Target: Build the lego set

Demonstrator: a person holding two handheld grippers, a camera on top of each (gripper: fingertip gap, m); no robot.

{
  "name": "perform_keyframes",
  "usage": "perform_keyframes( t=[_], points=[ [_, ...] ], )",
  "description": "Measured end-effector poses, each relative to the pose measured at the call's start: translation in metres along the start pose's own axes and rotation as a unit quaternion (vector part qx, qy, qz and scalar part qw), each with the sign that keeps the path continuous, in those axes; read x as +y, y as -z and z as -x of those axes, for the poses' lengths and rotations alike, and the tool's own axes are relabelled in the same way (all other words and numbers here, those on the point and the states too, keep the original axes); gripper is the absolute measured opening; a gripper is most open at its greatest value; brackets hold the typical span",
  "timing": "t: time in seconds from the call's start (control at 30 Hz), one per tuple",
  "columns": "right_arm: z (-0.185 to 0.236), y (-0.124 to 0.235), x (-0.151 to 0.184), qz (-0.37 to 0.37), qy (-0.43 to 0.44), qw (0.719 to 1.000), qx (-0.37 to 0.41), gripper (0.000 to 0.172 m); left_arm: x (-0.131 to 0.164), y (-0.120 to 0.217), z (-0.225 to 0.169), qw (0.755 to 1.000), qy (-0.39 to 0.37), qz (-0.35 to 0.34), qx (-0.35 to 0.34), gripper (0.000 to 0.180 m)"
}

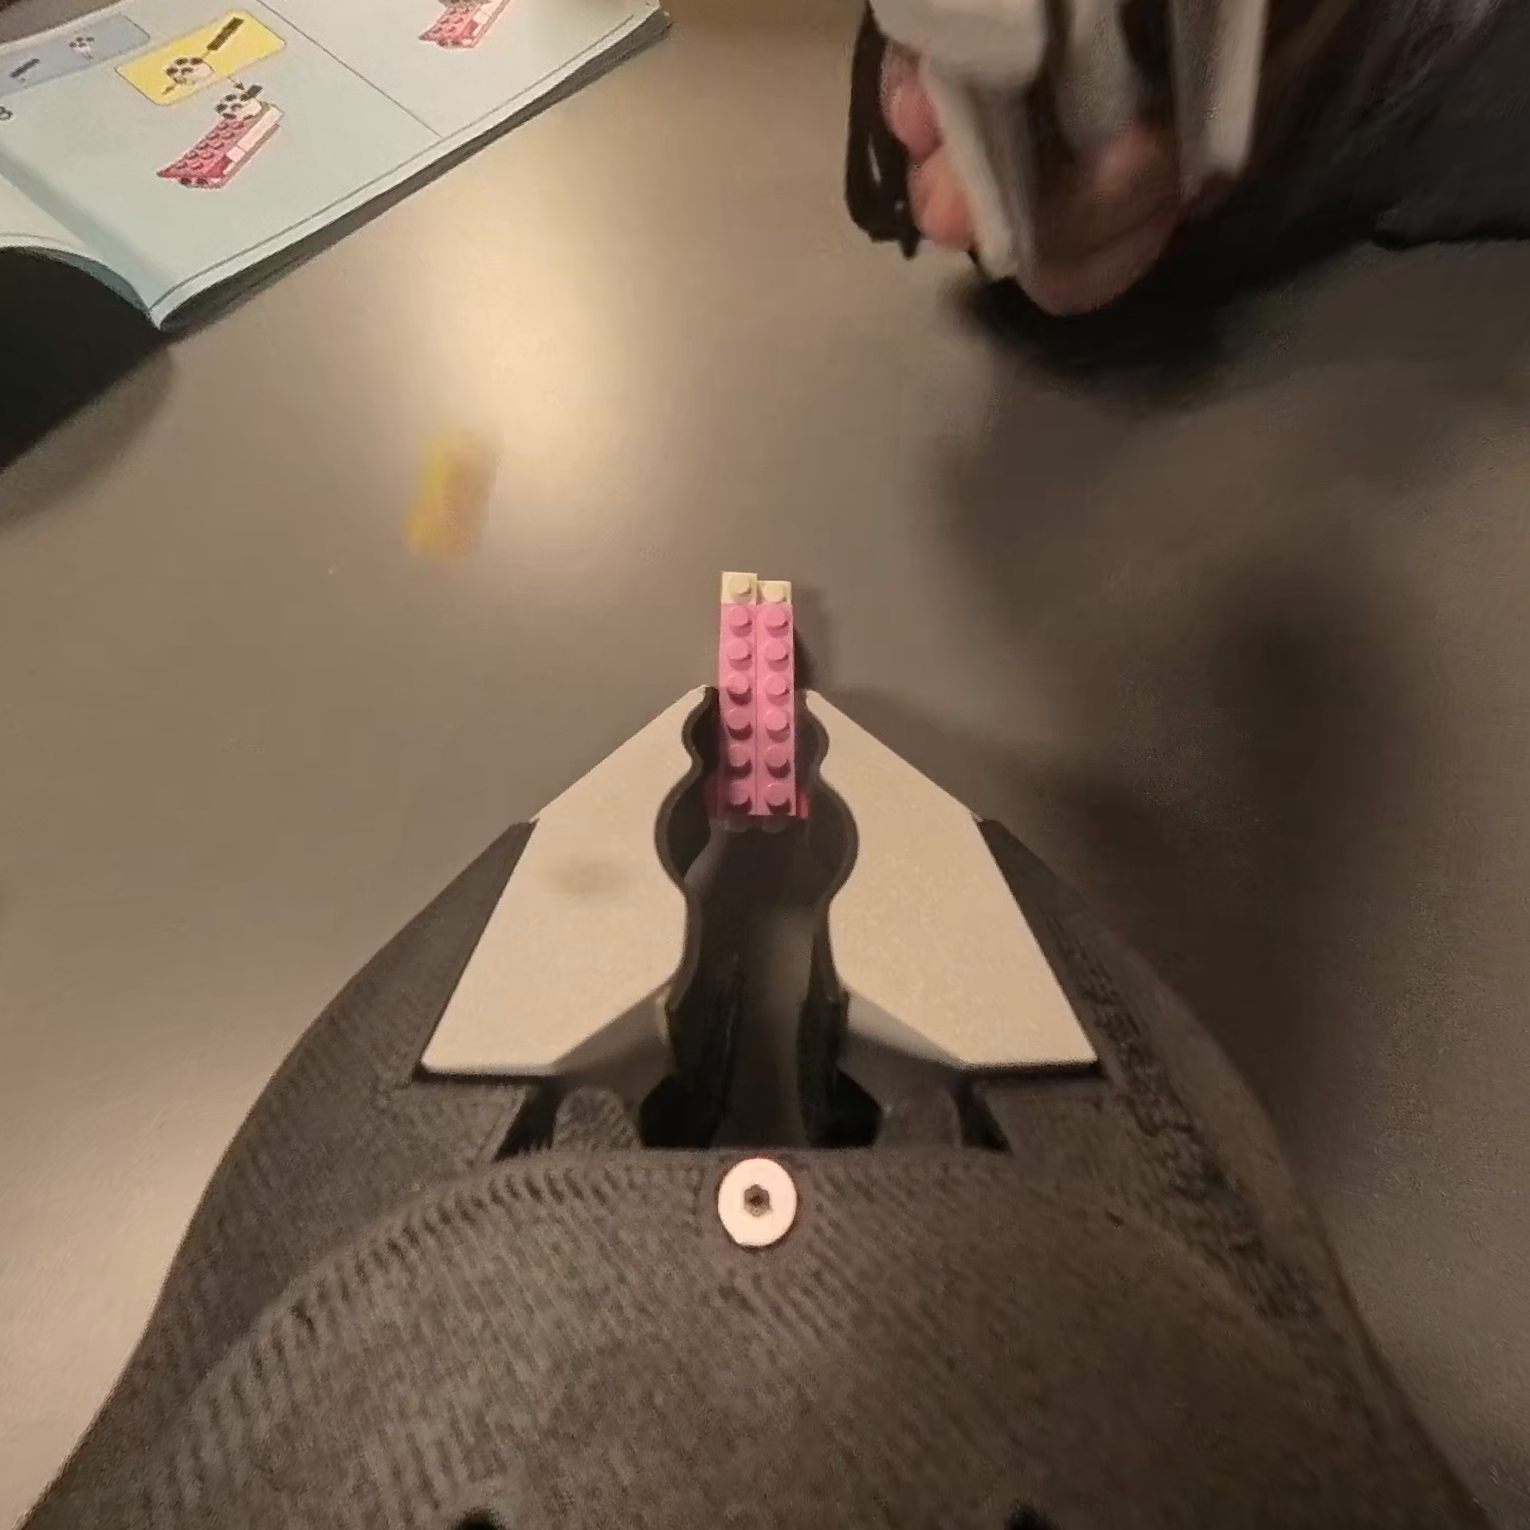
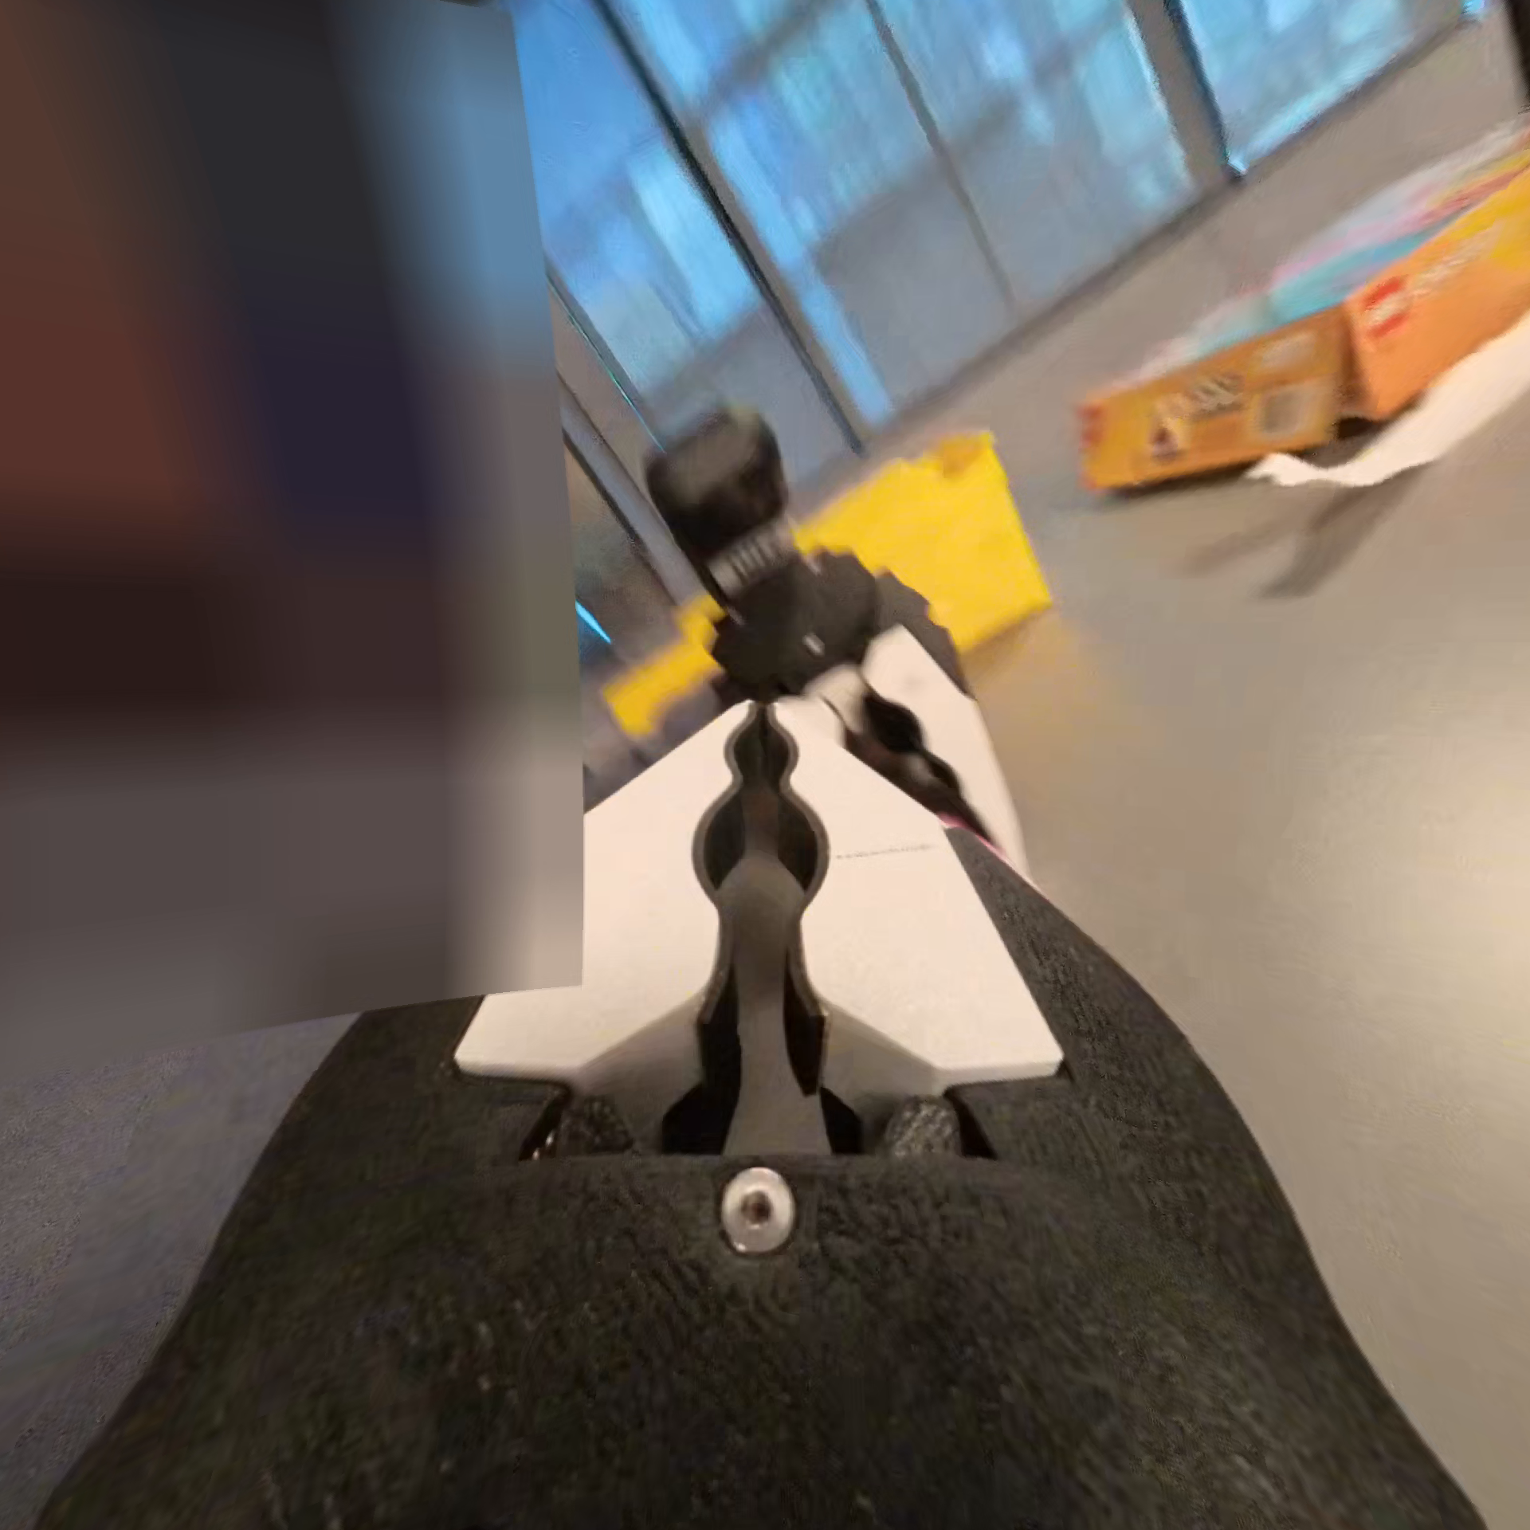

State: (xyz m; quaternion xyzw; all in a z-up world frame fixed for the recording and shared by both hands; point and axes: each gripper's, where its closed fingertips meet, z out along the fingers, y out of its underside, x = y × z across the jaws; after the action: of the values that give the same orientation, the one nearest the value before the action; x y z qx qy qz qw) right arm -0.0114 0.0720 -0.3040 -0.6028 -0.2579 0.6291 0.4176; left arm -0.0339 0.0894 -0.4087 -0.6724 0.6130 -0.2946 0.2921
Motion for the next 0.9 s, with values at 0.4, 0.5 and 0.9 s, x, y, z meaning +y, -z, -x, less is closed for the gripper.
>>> perform_keyframes(
  t=[0.4, 0.5, 0.9],
  points=[
    [-0.051, 0.002, 0.026, 0.167, 0.255, 0.923, 0.233, 0.000, 0.004, 0.005, -0.017, 1.000, 0.011, 0.022, 0.019, 0.017],
    [-0.052, 0.007, 0.001, 0.092, 0.301, 0.910, 0.270, 0.000, 0.005, 0.010, -0.034, 0.999, -0.022, 0.026, -0.033, 0.016],
    [-0.052, -0.055, 0.018, 0.145, 0.523, 0.818, 0.188, 0.002, 0.038, 0.045, -0.050, 0.988, 0.059, 0.014, -0.145, 0.016]
  ],
)
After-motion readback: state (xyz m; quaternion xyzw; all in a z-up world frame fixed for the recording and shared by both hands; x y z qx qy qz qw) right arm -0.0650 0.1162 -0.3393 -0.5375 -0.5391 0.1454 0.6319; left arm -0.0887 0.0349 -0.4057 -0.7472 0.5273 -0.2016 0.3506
